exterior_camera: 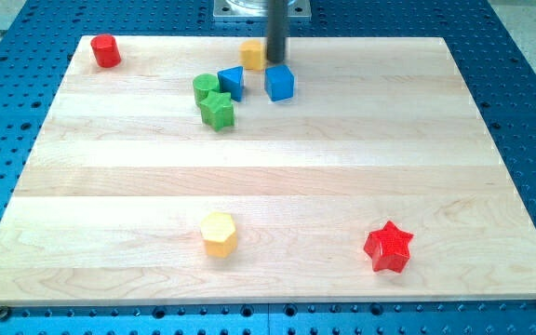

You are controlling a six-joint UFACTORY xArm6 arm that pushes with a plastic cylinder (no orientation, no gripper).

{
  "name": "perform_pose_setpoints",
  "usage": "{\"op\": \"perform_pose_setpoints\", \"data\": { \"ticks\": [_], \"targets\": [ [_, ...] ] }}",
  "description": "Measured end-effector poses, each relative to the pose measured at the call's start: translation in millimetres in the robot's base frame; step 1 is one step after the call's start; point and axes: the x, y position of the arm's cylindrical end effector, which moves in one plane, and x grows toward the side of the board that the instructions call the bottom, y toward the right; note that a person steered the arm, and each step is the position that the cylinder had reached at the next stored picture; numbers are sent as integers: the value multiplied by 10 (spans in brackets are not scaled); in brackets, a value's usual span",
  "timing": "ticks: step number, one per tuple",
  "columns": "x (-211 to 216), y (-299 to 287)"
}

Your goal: Separate the triangle from the other blocks

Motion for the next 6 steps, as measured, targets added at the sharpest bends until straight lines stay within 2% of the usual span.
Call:
{"op": "perform_pose_setpoints", "data": {
  "ticks": [1, 2, 3, 4, 5, 6],
  "targets": [
    [126, 11],
    [527, -144],
    [904, 273],
    [1009, 23],
    [817, -145],
    [758, -680]
  ]
}}
